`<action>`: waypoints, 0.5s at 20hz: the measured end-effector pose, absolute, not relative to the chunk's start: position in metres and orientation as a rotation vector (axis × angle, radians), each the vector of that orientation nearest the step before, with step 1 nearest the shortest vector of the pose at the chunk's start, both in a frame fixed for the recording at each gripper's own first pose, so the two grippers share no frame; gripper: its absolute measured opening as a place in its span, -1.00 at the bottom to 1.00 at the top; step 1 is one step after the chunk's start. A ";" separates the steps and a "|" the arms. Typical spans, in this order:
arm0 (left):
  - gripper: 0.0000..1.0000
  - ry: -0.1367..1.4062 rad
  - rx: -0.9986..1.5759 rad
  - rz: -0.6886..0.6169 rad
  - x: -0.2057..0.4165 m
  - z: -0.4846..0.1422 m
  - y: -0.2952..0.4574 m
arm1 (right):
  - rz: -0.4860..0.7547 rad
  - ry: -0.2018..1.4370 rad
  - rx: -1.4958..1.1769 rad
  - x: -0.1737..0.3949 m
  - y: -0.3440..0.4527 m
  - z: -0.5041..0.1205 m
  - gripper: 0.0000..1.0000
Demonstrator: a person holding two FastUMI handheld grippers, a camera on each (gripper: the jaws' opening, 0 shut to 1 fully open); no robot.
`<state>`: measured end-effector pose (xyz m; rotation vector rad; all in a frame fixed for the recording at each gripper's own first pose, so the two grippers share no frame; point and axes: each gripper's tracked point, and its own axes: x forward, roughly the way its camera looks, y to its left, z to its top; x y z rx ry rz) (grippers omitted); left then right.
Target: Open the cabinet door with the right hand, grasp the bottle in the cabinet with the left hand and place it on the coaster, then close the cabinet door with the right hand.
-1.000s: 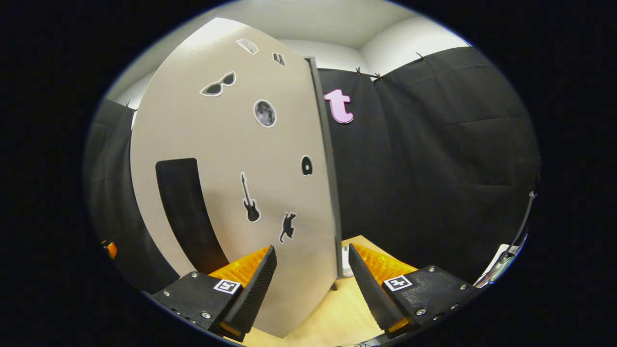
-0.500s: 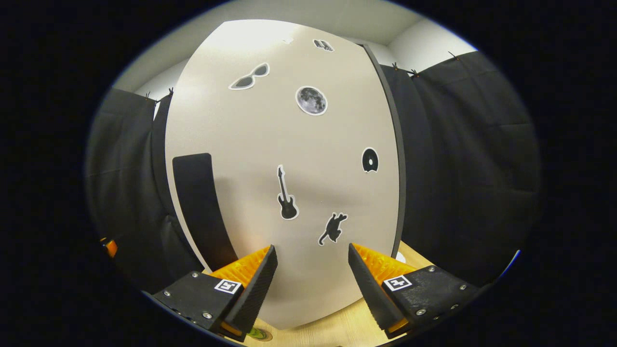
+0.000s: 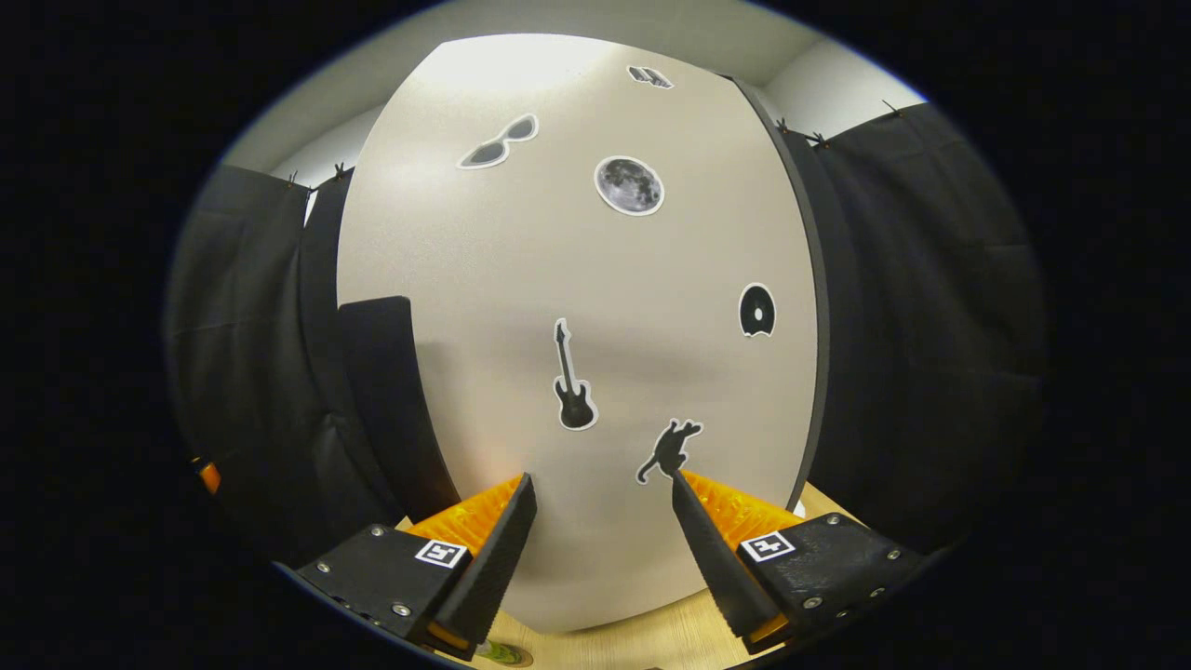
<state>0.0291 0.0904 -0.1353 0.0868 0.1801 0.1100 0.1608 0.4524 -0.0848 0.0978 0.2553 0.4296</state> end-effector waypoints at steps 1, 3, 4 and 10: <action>0.79 0.178 0.087 0.109 0.030 -0.135 0.089 | 0.430 0.255 0.099 0.162 0.454 -0.085 0.82; 0.79 0.178 0.092 0.109 0.031 -0.134 0.090 | 0.429 0.249 0.092 0.167 0.458 -0.086 0.82; 0.79 0.179 0.097 0.111 0.031 -0.134 0.091 | 0.432 0.247 0.092 0.167 0.460 -0.086 0.82; 0.79 0.183 0.100 0.118 0.031 -0.135 0.096 | 0.433 0.233 0.075 0.169 0.471 -0.083 0.82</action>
